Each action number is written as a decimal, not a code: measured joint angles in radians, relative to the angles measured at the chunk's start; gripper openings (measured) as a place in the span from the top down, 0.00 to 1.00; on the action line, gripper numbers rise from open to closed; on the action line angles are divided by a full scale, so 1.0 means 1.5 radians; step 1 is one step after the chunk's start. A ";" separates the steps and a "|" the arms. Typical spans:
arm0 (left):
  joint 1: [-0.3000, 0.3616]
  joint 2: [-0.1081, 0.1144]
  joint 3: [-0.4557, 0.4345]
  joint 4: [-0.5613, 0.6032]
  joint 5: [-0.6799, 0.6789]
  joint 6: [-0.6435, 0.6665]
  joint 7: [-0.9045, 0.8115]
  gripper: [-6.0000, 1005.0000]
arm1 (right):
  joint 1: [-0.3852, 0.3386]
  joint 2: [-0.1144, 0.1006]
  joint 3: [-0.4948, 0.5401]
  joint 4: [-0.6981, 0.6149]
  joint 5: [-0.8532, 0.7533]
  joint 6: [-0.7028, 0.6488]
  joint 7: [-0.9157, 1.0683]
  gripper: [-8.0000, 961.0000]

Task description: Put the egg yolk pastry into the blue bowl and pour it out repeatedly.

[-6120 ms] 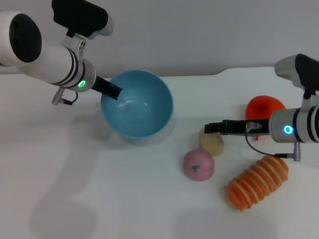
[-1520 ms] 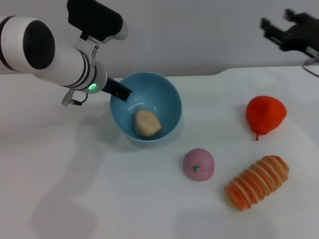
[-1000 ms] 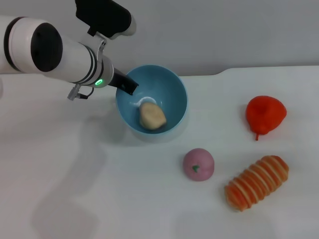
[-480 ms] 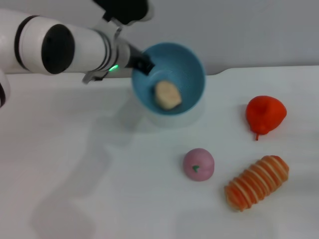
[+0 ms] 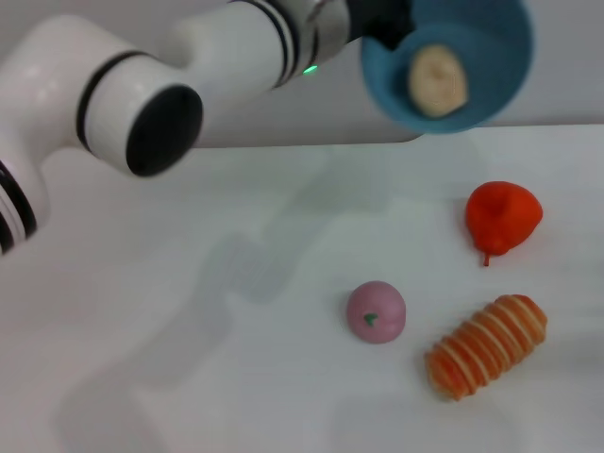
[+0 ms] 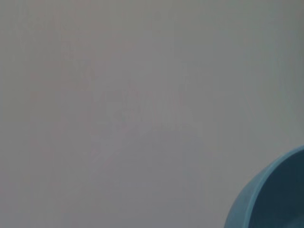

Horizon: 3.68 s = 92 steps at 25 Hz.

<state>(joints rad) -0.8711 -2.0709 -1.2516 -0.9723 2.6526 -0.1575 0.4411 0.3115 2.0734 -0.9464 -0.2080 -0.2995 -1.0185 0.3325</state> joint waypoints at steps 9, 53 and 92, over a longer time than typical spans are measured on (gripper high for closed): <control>0.004 -0.004 0.099 0.018 0.001 0.218 0.028 0.99 | 0.005 0.000 0.000 0.010 0.000 -0.001 0.000 0.34; 0.012 -0.005 0.176 0.034 -0.266 0.334 0.426 0.99 | 0.023 0.000 -0.001 0.011 0.000 0.004 0.000 0.34; -0.005 0.007 -0.215 0.146 -0.072 -0.438 0.012 0.99 | 0.090 -0.017 -0.068 -0.394 -1.029 0.155 1.036 0.35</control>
<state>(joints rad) -0.8791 -2.0598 -1.5737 -0.7531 2.5447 -0.8144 0.4595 0.4463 2.0481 -1.0491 -0.7989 -1.8429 -0.7852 1.8866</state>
